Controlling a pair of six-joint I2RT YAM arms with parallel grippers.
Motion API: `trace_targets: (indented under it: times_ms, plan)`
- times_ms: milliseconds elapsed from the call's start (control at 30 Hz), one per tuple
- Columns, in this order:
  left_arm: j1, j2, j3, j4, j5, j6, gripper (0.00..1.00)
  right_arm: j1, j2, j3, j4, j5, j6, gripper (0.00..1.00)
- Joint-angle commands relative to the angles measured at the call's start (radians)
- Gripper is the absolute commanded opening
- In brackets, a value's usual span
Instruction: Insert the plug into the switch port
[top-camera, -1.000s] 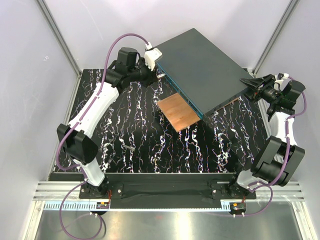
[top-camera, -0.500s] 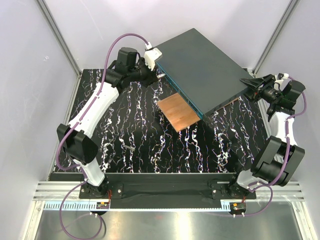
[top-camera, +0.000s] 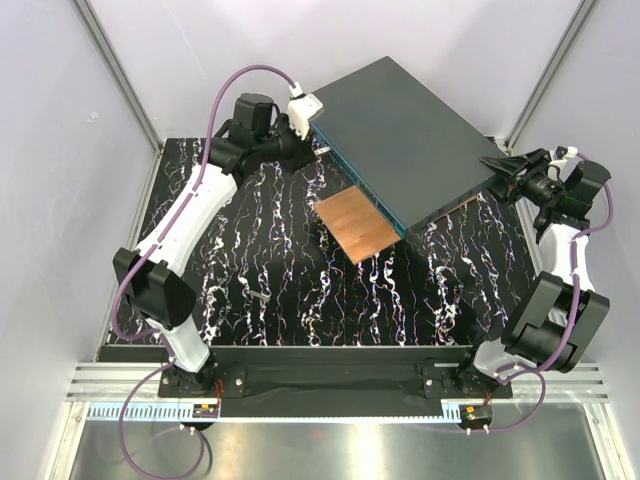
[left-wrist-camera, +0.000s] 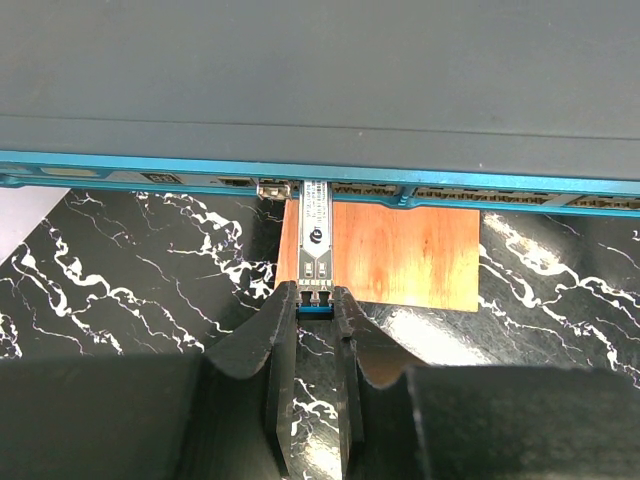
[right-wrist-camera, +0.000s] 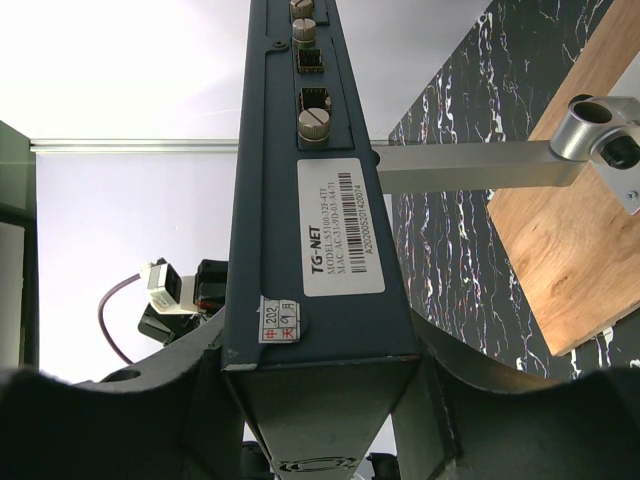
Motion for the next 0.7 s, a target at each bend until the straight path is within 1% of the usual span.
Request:
trace_targets:
  times_ms: [0, 200, 300, 667]
  plan:
    - [0.001, -0.03, 0.061, 0.101, 0.035, -0.013, 0.0, 0.021, 0.011, 0.02, -0.015, 0.024, -0.057, 0.0]
    - [0.001, -0.034, 0.065, 0.095, 0.04, -0.01, 0.0, 0.022, 0.014, 0.022, -0.014, 0.026, -0.056, 0.0]
    - [0.001, -0.031, 0.033, 0.107, 0.041, -0.013, 0.0, 0.022, 0.016, 0.022, -0.014, 0.023, -0.054, 0.0]
    - [0.0, 0.033, 0.008, 0.216, 0.07, -0.089, 0.0, 0.022, 0.028, 0.026, -0.004, 0.012, -0.044, 0.0]
